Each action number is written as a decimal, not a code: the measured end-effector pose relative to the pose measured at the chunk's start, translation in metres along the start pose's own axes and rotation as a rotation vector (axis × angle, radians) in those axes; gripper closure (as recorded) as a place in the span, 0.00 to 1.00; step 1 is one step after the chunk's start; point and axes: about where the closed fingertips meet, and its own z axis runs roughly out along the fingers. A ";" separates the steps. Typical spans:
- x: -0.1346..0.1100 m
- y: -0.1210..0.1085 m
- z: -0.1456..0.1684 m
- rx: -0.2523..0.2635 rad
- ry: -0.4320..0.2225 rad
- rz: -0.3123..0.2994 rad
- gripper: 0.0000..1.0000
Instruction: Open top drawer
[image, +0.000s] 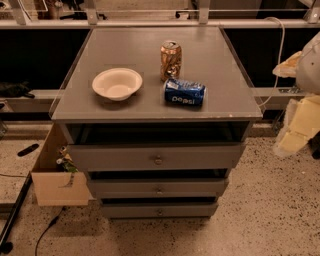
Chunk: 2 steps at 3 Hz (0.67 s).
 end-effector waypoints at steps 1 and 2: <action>0.018 0.016 0.040 -0.053 -0.105 0.020 0.00; 0.039 0.040 0.086 -0.139 -0.287 0.054 0.00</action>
Offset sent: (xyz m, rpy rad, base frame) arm -0.0404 0.0124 -0.1361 0.7651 0.1199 0.1058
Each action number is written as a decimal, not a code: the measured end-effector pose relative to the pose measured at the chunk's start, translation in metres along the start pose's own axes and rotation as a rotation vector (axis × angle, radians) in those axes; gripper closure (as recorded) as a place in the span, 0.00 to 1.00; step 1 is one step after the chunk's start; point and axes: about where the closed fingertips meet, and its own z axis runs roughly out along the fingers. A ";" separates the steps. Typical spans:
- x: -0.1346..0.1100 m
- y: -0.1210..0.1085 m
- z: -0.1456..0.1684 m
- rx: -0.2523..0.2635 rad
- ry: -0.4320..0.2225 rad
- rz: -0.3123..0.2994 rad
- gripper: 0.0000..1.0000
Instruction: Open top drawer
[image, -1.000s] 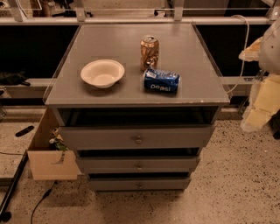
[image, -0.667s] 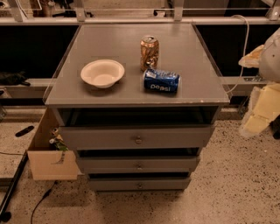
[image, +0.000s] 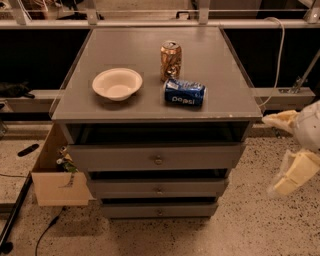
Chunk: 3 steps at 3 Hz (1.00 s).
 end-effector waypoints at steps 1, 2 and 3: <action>-0.004 0.019 0.026 -0.091 -0.189 0.026 0.00; -0.004 0.019 0.026 -0.091 -0.189 0.026 0.00; -0.013 0.004 0.045 0.008 -0.076 0.030 0.00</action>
Offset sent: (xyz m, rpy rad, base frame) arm -0.0109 0.0150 -0.0223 0.1635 0.0328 0.0358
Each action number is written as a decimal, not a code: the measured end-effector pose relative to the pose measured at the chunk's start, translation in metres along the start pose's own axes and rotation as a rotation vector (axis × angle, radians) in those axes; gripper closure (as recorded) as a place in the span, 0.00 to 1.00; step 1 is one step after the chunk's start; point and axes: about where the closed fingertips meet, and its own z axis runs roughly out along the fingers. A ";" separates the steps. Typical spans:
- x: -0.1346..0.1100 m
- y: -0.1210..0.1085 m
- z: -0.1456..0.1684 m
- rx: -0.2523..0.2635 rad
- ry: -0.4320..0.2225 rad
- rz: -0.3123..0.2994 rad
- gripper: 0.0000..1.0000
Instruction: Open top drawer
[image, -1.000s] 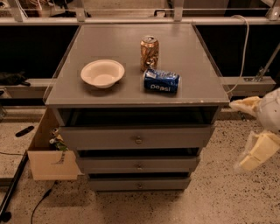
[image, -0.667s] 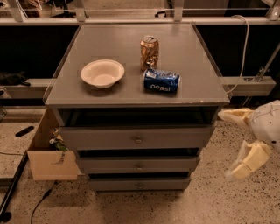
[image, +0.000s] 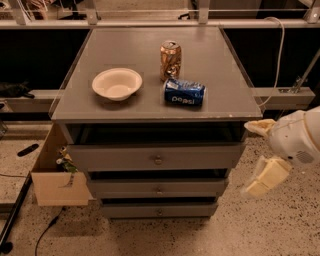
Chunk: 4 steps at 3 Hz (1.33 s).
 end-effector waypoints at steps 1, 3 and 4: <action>0.000 -0.021 0.010 0.116 0.126 -0.003 0.00; -0.001 -0.021 0.015 0.088 0.059 -0.014 0.00; -0.004 -0.037 0.026 0.064 -0.035 -0.090 0.00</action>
Offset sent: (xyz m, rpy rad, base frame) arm 0.0186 0.0020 -0.0052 -0.1161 -0.0442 -0.0590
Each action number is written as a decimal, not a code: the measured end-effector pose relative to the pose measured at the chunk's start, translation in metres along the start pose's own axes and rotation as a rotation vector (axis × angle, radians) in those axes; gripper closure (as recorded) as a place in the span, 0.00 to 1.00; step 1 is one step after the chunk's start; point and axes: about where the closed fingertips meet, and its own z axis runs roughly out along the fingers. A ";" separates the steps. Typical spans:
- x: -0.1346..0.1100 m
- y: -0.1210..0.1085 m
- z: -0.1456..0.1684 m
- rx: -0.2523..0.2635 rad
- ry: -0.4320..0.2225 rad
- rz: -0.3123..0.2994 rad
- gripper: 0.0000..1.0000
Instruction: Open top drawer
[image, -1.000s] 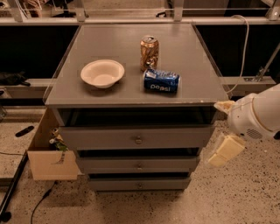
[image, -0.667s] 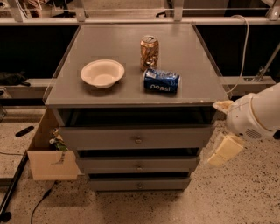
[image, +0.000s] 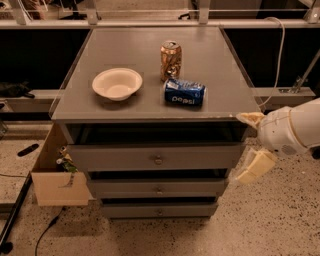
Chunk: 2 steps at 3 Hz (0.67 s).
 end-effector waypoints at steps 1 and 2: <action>-0.002 -0.016 0.006 0.009 -0.030 -0.043 0.00; -0.008 -0.004 0.000 0.026 -0.041 -0.030 0.00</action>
Offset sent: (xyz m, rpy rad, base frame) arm 0.0153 0.0004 0.0000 0.0130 -0.0342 0.0287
